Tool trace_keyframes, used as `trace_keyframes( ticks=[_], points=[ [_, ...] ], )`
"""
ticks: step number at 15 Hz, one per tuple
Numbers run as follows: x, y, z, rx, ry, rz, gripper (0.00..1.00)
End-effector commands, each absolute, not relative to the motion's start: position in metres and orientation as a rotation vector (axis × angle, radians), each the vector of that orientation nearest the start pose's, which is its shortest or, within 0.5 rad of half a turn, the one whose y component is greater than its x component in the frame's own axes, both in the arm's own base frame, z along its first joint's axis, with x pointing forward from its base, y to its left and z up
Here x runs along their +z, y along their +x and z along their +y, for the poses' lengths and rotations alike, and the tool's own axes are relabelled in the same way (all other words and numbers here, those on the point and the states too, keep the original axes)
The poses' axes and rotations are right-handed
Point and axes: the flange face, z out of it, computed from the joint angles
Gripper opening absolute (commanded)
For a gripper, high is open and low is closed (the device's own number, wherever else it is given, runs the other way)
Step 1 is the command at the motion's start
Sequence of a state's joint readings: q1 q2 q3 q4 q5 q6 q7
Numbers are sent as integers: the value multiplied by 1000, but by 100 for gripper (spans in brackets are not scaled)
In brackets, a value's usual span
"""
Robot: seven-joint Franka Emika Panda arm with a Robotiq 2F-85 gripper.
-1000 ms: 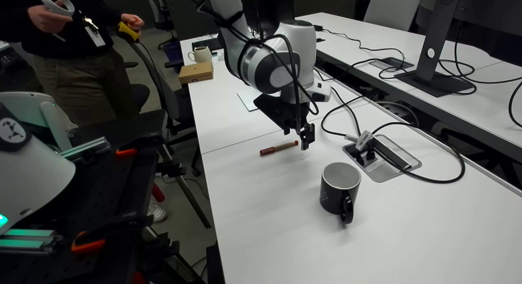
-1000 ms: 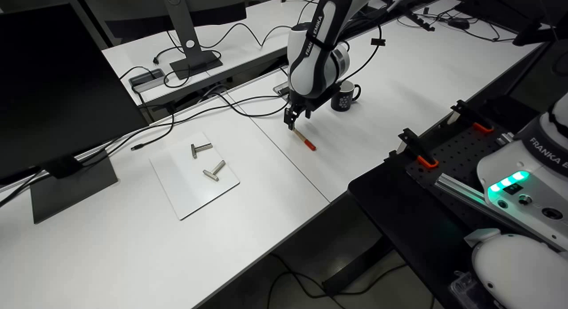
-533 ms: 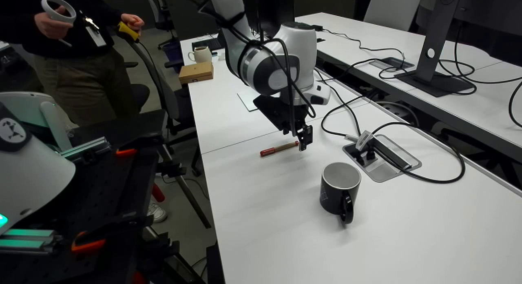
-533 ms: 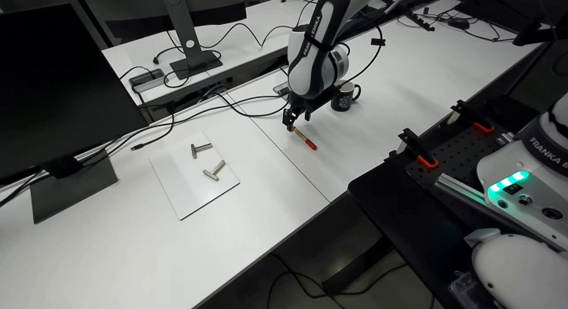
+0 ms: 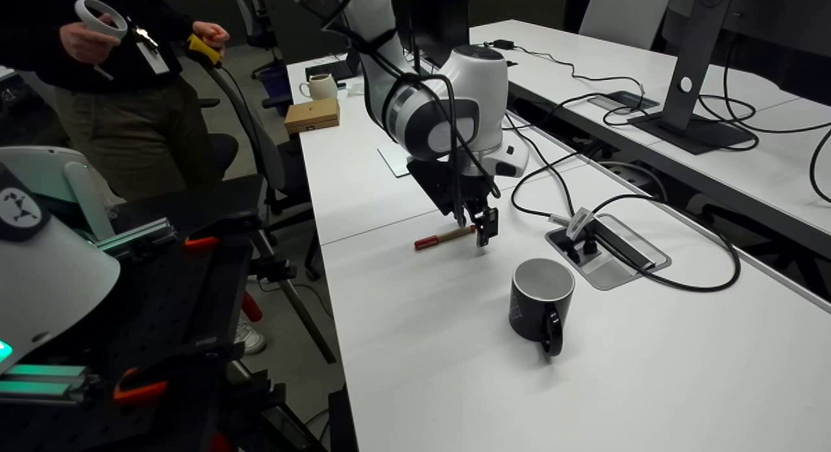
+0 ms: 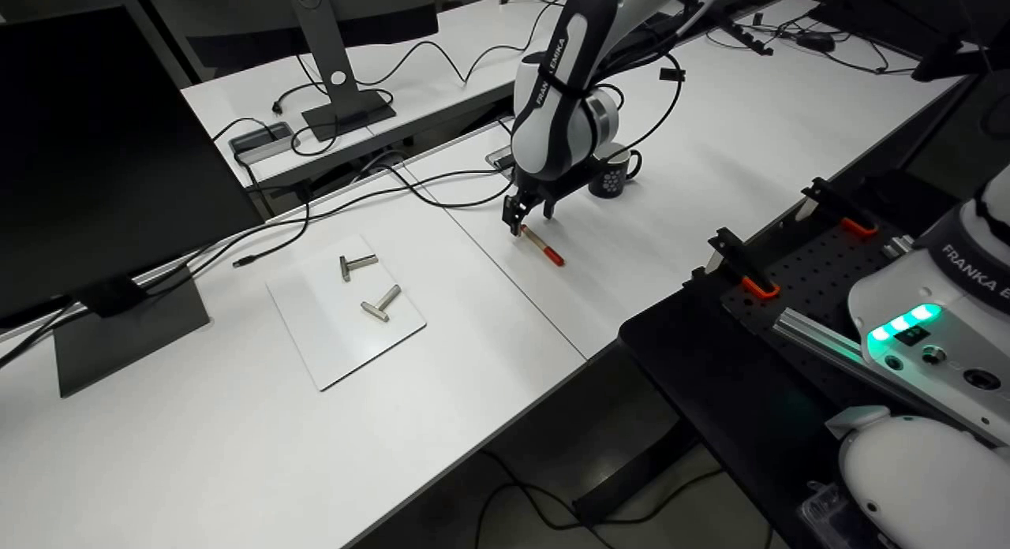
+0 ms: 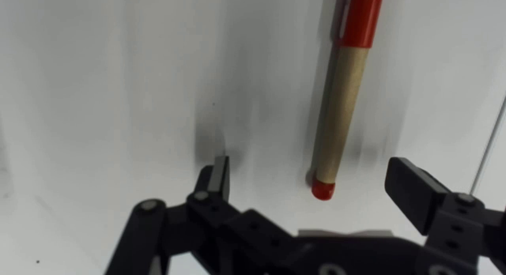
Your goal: Put the marker into the black cup.
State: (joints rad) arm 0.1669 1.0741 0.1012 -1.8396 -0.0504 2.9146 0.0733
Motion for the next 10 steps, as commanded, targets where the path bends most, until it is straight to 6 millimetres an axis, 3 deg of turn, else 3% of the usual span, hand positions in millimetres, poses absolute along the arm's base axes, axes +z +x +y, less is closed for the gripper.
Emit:
trace_keyframes(
  ticks=[1, 10],
  points=[
    [-55, 556, 162, 16, -3089, -236, 100],
    [-54, 552, 188, 119, -3280, -176, 100]
  ],
)
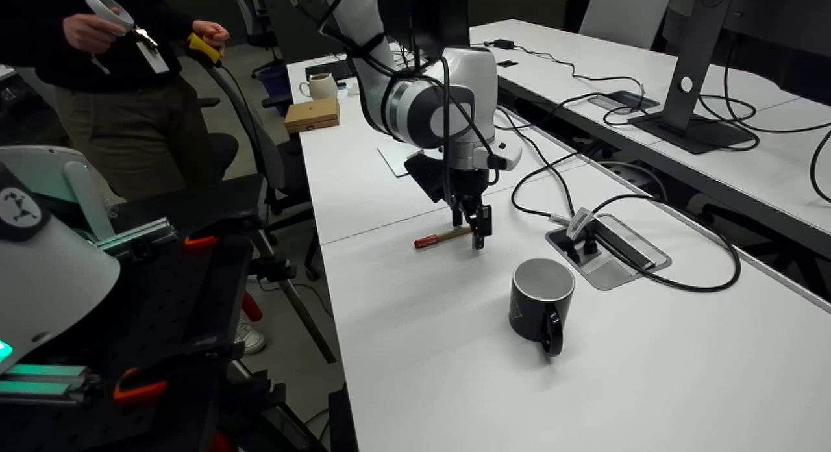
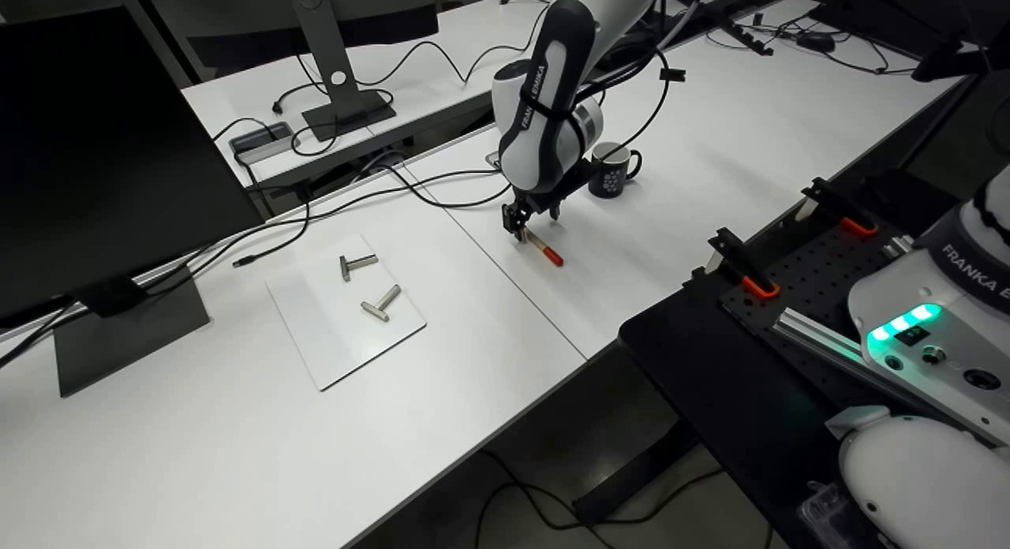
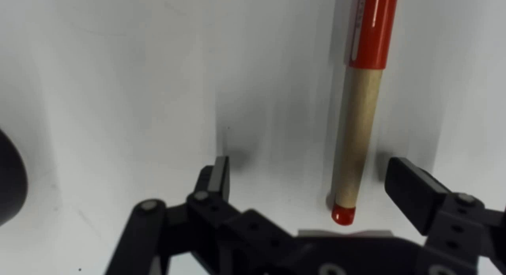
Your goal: Put the marker into the black cup.
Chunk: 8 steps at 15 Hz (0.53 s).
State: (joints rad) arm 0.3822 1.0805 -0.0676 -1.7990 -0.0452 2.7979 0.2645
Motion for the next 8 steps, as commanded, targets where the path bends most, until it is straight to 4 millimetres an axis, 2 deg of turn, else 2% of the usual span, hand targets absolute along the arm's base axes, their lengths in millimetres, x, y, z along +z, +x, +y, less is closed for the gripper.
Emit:
trace_keyframes(
  ticks=[1, 3, 4, 6, 8],
  points=[
    [-54, 551, 191, 131, -3285, -172, 100],
    [-55, 551, 193, 145, -3280, -170, 97],
    [-55, 552, 192, 150, -3275, -166, 74],
    [-56, 553, 190, 155, -3268, -163, 69],
    [-57, 554, 188, 160, -3267, -157, 54]
  ],
)
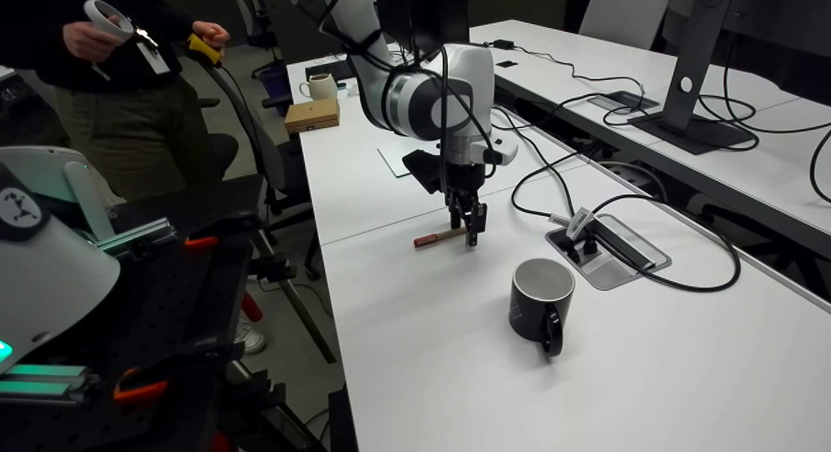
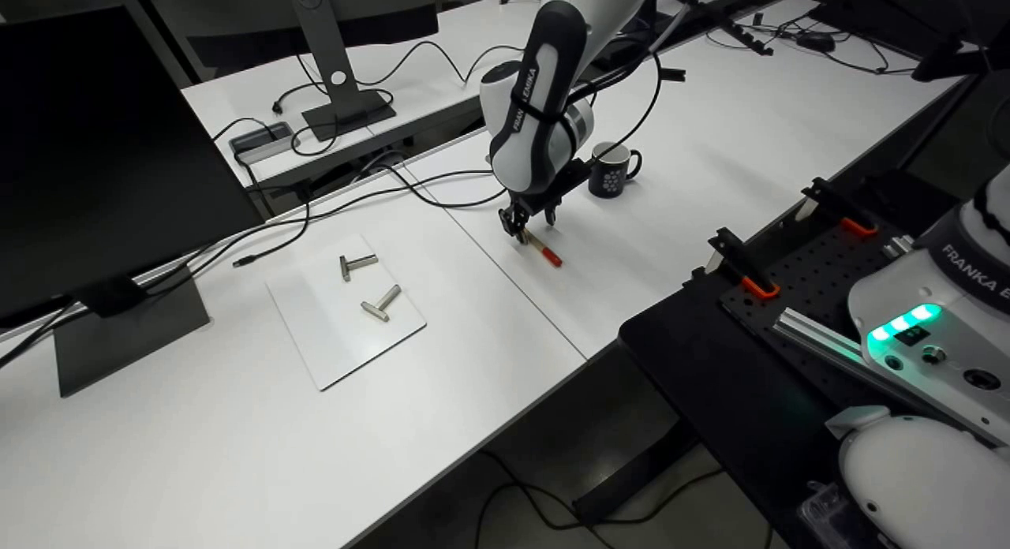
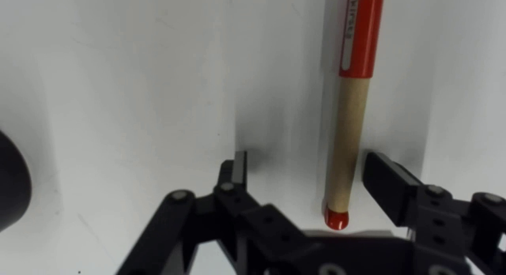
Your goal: Put the marker into the black cup.
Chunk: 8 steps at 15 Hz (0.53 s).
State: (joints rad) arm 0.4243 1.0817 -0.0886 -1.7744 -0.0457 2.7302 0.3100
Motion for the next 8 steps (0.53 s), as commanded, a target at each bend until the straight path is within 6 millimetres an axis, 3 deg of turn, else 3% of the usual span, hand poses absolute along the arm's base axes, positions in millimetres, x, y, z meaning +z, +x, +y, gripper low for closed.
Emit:
trace_keyframes(
  ticks=[1, 6, 8],
  points=[
    [-57, 555, 188, 160, -3266, -155, 46],
    [-57, 556, 186, 161, -3264, -147, 6],
    [-56, 557, 185, 162, -3264, -142, 0]
  ],
)
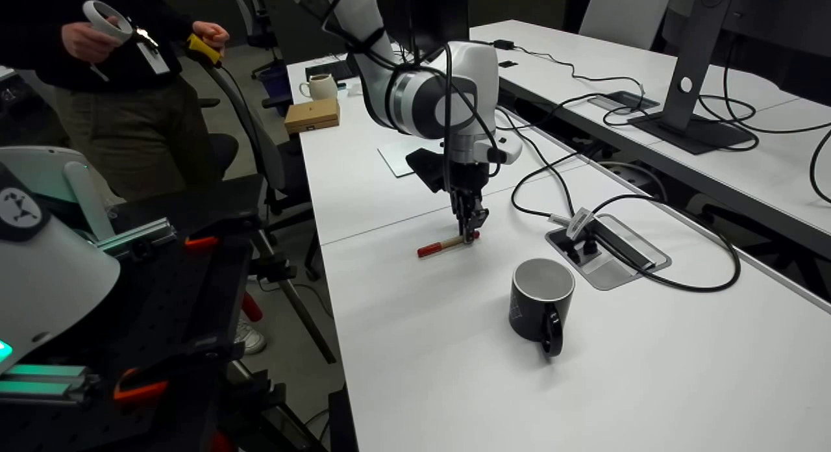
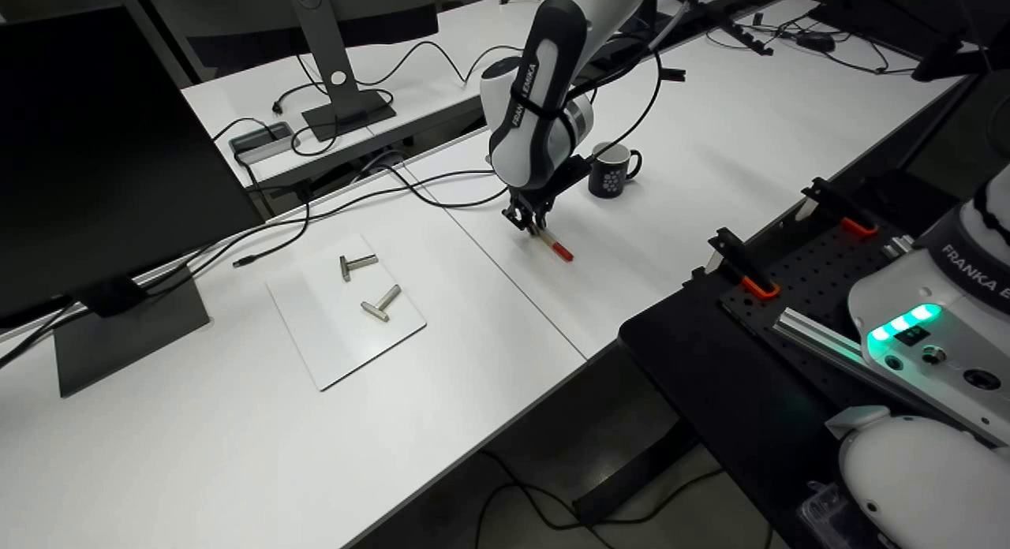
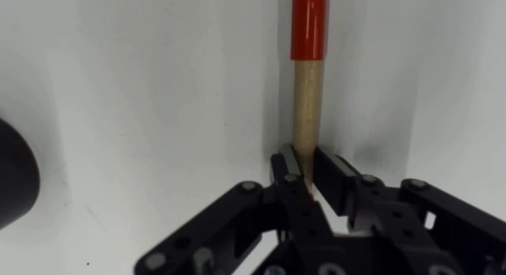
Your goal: Put the marker into the black cup.
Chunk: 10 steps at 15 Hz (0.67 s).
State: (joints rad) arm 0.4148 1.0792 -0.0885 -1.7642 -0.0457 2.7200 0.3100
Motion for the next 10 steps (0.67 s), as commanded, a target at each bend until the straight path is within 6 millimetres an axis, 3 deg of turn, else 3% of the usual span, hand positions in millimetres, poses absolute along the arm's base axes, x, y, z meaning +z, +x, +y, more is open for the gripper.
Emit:
trace_keyframes(
  ticks=[1, 4, 10],
  points=[
    [-54, 559, 184, 164, -3265, -139, 3],
    [-52, 558, 183, 152, -3270, -129, 4],
    [-30, 556, 168, 43, -3285, -93, 4]
  ],
)
